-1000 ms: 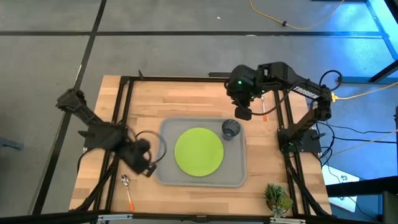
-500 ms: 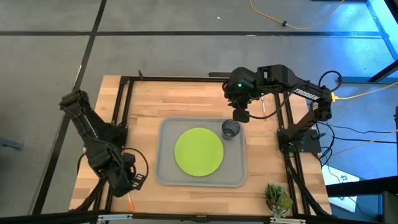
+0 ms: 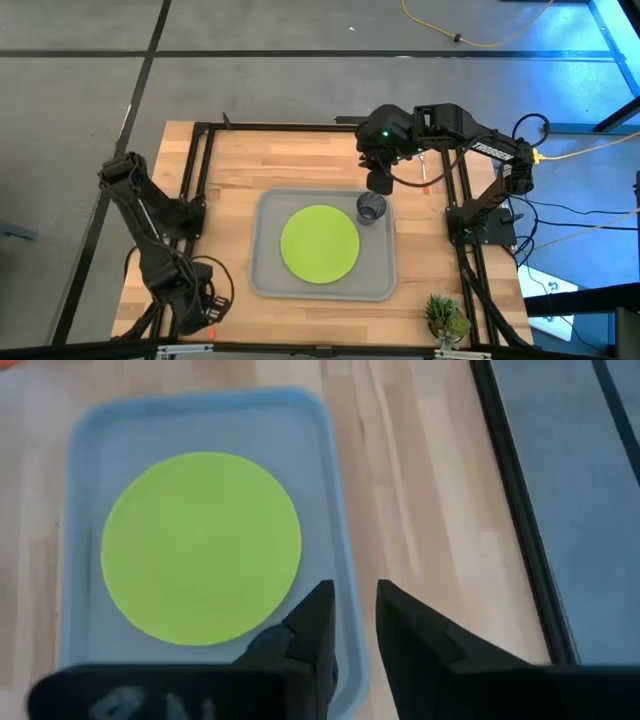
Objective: Pick and place plate/cup/fork/spoon on tray
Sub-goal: Put the orange spoon on the gray tray to the left of the green plate
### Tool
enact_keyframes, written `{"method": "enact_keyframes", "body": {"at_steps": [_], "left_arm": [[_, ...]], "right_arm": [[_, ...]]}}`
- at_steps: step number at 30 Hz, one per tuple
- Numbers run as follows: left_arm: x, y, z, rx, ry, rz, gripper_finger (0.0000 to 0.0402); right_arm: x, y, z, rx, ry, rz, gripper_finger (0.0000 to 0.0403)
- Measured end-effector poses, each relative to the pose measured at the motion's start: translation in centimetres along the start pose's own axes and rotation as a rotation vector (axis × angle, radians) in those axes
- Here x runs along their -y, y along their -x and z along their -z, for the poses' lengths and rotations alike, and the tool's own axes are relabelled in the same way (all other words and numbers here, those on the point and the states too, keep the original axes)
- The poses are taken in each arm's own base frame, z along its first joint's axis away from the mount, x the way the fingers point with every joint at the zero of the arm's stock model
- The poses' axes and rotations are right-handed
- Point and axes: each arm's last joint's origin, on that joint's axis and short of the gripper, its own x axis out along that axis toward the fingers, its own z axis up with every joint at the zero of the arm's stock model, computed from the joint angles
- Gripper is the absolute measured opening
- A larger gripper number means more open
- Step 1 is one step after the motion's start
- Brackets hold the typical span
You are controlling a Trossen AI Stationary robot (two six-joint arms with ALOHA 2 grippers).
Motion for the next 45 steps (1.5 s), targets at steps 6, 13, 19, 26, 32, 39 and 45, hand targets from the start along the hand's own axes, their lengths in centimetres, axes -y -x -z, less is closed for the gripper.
{"method": "enact_keyframes", "body": {"at_steps": [6,13,19,26,32,39,45], "left_arm": [[0.4,-2.8,0.7,0.071,-0.021,-0.026,0.0052],[0.9,-6.6,0.5,0.141,0.027,-0.172,0.0052],[1.2,-8.7,0.2,0.203,0.041,-0.206,0.0052],[1.3,-9.8,-0.1,0.247,0.012,-0.233,0.0052],[1.0,-9.7,-0.5,0.326,-0.244,-0.244,0.0052],[0.1,-8.7,-1.9,0.363,-0.457,-0.476,0.0052],[-0.4,-8.3,-2.5,0.329,-0.726,-0.603,0.0052]], "right_arm": [[0.0,0.0,0.0,0.004,-0.024,0.000,0.0078],[0.0,0.0,-0.1,0.011,-0.061,0.000,0.0078],[0.0,0.0,-0.2,0.017,-0.067,0.000,0.0078],[0.0,0.0,-0.2,0.026,-0.068,0.000,0.0078],[0.0,0.0,-0.5,0.047,-0.069,-0.001,0.0078],[0.0,0.1,-0.6,0.067,-0.094,-0.002,0.0078],[0.0,0.1,-0.6,0.067,-0.120,-0.004,0.0078]]}}
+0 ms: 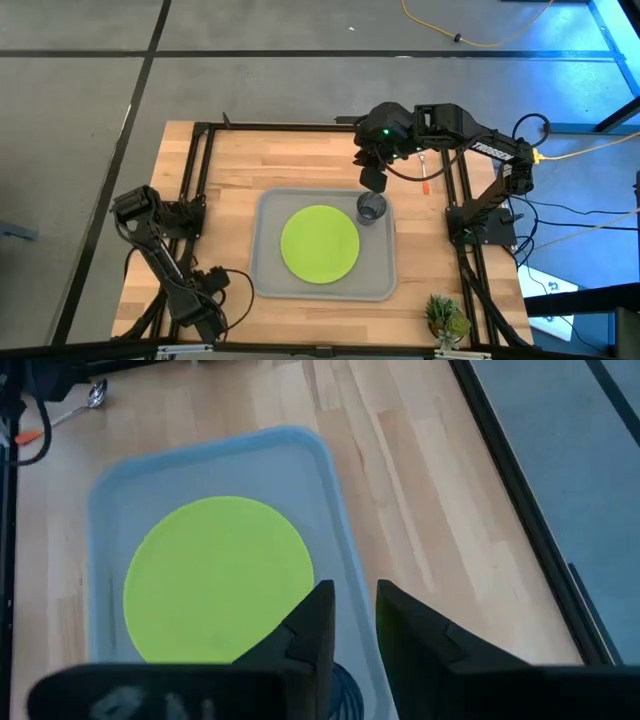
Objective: Pick and place plate/cup/fork/spoon on tray
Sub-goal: Put the orange spoon on the gray tray to the left of the green plate
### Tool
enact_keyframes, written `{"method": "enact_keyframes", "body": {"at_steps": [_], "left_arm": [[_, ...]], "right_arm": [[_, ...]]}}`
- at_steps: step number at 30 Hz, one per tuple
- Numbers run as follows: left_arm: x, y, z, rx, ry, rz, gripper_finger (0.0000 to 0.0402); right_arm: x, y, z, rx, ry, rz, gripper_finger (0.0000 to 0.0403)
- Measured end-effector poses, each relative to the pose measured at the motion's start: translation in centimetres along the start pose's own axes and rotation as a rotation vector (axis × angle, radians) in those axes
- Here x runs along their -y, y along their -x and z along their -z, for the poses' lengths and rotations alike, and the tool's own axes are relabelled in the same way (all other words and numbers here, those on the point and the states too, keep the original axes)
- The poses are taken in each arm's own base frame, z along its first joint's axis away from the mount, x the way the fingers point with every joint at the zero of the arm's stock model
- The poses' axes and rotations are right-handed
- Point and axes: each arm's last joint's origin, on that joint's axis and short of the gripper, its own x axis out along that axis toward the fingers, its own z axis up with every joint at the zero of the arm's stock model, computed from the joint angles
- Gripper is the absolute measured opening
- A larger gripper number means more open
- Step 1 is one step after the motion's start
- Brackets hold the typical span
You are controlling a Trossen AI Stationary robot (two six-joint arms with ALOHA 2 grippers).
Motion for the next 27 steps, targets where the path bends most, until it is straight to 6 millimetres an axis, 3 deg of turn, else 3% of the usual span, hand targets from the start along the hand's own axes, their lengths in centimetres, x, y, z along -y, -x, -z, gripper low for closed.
{"method": "enact_keyframes", "body": {"at_steps": [10,15,22,27], "left_arm": [[-0.3,-2.1,-0.2,-0.026,-0.164,-0.012,0.0052],[0.5,-2.1,-0.1,-0.054,-0.236,0.078,0.0052],[0.4,-2.1,0.0,-0.090,-0.228,0.073,0.0052],[1.9,-1.3,0.1,-0.090,-0.280,0.221,0.0046]], "right_arm": [[-0.1,0.0,0.0,-0.003,-0.028,-0.027,0.0078],[-0.1,0.0,0.0,-0.006,-0.029,-0.046,0.0078],[-0.1,0.0,0.0,-0.006,-0.077,-0.045,0.0078],[-0.1,0.0,0.0,-0.006,-0.078,-0.044,0.0078]]}}
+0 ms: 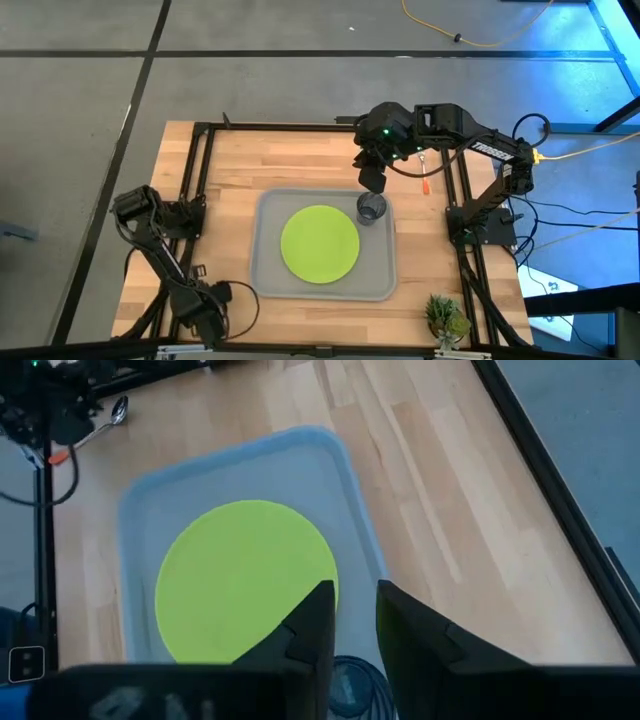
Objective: Pick and place plate/cup/fork/spoon on tray
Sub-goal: Put the orange spoon on the gray tray to the left of the green plate
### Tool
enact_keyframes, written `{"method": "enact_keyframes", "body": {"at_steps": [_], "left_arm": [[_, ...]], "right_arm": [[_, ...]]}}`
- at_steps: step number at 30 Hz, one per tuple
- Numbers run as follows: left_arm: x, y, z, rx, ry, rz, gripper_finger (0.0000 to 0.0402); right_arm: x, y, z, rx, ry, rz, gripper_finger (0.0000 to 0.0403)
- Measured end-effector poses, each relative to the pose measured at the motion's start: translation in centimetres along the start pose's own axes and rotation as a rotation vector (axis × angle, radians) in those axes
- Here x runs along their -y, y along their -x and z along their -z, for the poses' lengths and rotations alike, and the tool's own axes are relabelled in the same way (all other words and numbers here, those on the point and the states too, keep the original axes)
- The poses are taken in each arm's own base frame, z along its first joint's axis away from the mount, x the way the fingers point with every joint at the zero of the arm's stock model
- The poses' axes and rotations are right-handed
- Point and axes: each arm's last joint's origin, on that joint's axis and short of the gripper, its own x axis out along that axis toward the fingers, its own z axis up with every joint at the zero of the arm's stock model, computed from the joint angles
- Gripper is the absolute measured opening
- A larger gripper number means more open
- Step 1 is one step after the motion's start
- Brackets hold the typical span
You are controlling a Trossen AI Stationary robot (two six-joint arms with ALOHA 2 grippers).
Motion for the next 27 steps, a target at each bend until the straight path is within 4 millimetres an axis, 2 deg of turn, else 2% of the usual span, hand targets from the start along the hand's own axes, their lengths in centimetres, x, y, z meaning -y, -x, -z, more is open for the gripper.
{"method": "enact_keyframes", "body": {"at_steps": [9,19,27], "left_arm": [[1.4,0.0,0.3,0.005,-0.023,0.130,0.0044],[1.1,-2.0,0.3,-0.021,0.024,0.188,0.0044],[0.7,-1.9,-0.7,0.018,-0.038,0.182,0.0044]], "right_arm": [[0.0,0.0,0.0,0.000,0.001,0.001,0.0078],[0.0,0.0,0.0,0.000,0.003,0.001,0.0078],[0.0,0.0,0.0,0.000,0.005,0.000,0.0078]]}}
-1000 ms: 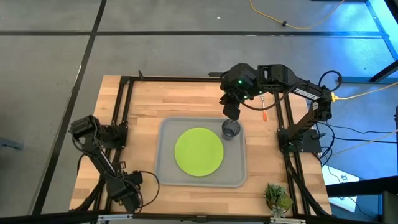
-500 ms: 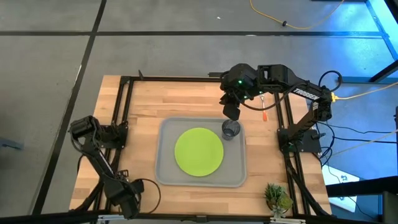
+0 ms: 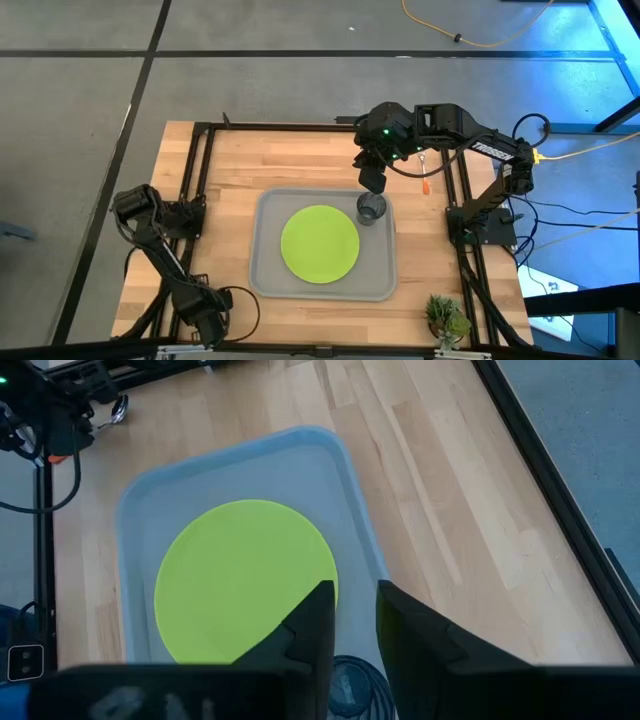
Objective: Pick and place plate/cup/fork/spoon on tray
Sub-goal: Put the orange spoon on the gray tray to the left of the green plate
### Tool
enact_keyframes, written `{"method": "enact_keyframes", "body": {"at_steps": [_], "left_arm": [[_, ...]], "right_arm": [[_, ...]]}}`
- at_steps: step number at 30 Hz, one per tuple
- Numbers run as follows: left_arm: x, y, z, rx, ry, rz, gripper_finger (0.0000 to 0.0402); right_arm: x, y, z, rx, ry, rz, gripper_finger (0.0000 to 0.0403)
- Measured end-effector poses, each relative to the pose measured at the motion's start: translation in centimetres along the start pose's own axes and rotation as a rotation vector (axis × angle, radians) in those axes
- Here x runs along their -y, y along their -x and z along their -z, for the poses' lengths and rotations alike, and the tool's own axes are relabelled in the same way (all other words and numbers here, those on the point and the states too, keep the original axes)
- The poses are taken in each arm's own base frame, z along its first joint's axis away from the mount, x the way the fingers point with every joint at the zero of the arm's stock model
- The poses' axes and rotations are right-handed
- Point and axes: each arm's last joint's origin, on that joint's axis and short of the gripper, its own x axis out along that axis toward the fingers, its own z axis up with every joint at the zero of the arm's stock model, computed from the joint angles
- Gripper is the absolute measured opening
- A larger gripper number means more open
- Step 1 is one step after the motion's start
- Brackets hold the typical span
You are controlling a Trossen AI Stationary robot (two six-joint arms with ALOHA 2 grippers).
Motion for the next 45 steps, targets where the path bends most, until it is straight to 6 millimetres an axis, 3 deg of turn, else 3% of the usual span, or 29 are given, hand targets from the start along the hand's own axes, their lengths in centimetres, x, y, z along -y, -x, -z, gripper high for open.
{"method": "enact_keyframes", "body": {"at_steps": [10,36,40,45], "left_arm": [[-0.6,0.2,-0.7,0.053,-0.063,-0.048,0.0044],[-1.1,0.5,-1.5,0.238,-0.022,-0.132,0.0044],[-1.9,1.7,-0.8,0.302,-0.019,-0.163,0.0044],[-4.0,6.1,1.1,0.349,0.043,-0.134,0.0044]], "right_arm": [[0.0,0.0,0.0,0.000,0.000,0.000,0.0078],[0.0,0.0,0.0,0.000,0.000,0.001,0.0078],[0.0,0.0,0.0,0.001,0.001,0.001,0.0078],[0.0,0.0,0.0,0.001,0.001,0.001,0.0078]]}}
